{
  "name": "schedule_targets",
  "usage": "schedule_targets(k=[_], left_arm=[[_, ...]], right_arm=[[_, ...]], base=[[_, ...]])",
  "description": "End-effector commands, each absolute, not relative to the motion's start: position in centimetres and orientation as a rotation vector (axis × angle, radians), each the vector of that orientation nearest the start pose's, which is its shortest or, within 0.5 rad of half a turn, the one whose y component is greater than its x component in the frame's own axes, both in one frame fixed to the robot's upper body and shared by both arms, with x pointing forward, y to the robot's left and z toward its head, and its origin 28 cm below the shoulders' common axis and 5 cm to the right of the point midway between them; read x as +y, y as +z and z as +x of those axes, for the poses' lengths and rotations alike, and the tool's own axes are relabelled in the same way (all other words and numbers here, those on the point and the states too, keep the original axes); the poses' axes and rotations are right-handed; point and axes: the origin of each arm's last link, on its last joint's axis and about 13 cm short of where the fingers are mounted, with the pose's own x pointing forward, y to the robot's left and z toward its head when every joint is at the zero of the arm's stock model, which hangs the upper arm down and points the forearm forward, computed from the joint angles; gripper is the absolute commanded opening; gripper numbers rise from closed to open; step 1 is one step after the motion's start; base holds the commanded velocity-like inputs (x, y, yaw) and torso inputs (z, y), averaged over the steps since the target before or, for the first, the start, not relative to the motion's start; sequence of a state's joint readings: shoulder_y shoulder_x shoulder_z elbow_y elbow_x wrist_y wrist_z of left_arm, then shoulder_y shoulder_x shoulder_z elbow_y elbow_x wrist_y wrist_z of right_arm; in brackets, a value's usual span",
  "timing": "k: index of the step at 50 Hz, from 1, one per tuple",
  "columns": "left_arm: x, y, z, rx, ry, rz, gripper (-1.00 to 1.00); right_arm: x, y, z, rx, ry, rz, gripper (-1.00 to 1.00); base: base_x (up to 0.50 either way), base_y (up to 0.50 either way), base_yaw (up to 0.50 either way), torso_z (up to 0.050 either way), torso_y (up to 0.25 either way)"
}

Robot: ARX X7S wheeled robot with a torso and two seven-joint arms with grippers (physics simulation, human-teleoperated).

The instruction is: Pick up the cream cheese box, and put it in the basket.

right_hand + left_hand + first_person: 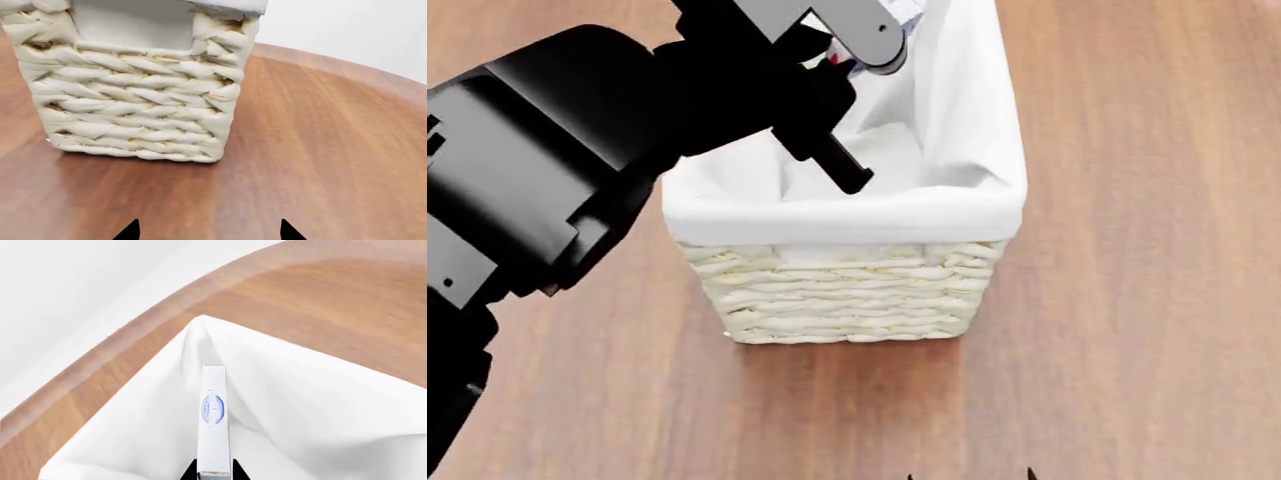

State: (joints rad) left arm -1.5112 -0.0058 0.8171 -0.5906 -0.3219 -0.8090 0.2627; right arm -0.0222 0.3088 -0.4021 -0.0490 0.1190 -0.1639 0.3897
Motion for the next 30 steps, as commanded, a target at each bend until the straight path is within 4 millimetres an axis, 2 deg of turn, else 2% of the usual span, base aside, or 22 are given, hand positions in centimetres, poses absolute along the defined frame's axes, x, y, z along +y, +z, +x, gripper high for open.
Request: schedule_targets(k=[1, 13, 14, 30], left_arm=[[11.8, 30.9, 40.5, 0.11, -0.52, 0.57, -1.0], [12.3, 30.6, 41.2, 0.101, -0.477, 0.548, -1.0], [12.4, 30.8, 41.2, 0.108, -0.468, 0.54, 1.0], [13.2, 32.6, 40.4, 0.05, -0.469, 0.469, 1.0]], right_arm=[[-9.0, 1.7, 18.9, -0.126, 0.035, -0.114, 1.0], [-9.0, 1.8, 18.9, -0.129, 0.033, -0.113, 1.0], [-9.0, 1.7, 19.0, -0.128, 0.033, -0.113, 1.0], [-9.0, 1.5, 19.2, -0.123, 0.029, -0.115, 1.0]], base=[[0.0, 0.0, 0.0, 0.0, 0.0], [0.0, 0.0, 0.0, 0.0, 0.001], [0.0, 0.0, 0.0, 0.0, 0.0], [0.0, 0.0, 0.0, 0.0, 0.0]])
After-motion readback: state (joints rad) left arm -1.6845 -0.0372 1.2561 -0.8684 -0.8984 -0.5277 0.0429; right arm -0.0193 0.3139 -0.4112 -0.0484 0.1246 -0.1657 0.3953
